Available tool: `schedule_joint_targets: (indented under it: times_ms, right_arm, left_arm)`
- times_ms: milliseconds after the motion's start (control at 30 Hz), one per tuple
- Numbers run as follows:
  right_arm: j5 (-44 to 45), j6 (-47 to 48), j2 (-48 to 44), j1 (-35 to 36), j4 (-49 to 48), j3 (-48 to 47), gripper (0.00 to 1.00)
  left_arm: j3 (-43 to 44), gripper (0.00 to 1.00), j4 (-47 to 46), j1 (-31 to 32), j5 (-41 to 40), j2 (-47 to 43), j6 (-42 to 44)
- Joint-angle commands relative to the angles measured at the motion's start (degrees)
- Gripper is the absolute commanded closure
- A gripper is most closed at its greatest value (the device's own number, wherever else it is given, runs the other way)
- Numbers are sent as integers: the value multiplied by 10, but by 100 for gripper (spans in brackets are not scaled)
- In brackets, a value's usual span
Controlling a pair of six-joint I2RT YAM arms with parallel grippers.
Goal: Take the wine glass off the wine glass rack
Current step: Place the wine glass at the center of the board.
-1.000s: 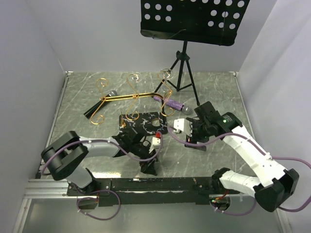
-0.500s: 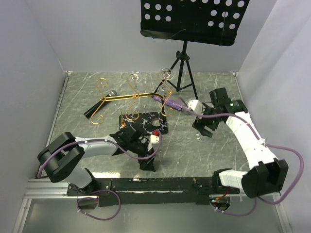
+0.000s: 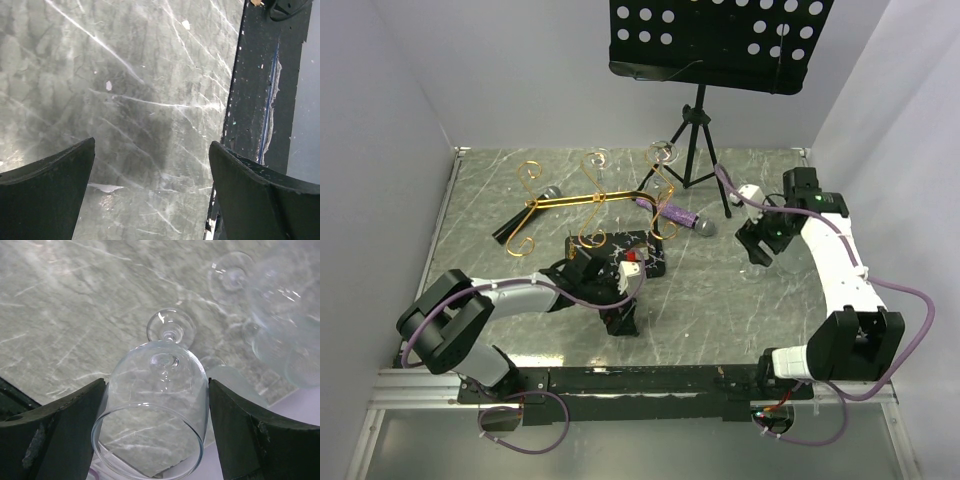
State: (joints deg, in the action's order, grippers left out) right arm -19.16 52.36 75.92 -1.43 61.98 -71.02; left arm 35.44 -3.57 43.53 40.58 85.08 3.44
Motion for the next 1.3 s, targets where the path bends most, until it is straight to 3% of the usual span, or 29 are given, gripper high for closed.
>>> schedule_joint_targets:
  times_ms: [0,400,667,867,967,1267]
  right_arm:
    - [-11,16,5,-30,0,-53,55]
    - [-27,13,14,-59,10,-39,54]
    - [-21,-2,27,-65,-3,-25,46]
    - [-16,-27,32,-74,-10,-29,33]
    - [-18,-38,27,-77,-18,-31,0]
    - [-36,-63,0,-78,12,-76,0]
  left_arm:
    - [20,1,-20,-11,-1,1,-15]
    - [31,1,-15,-23,-2,8,-11]
    - [34,1,-11,-22,3,14,-8]
    - [38,1,-9,-23,2,18,-8]
    - [39,1,-6,-23,3,18,-5]
    - [39,1,-6,-22,11,18,5]
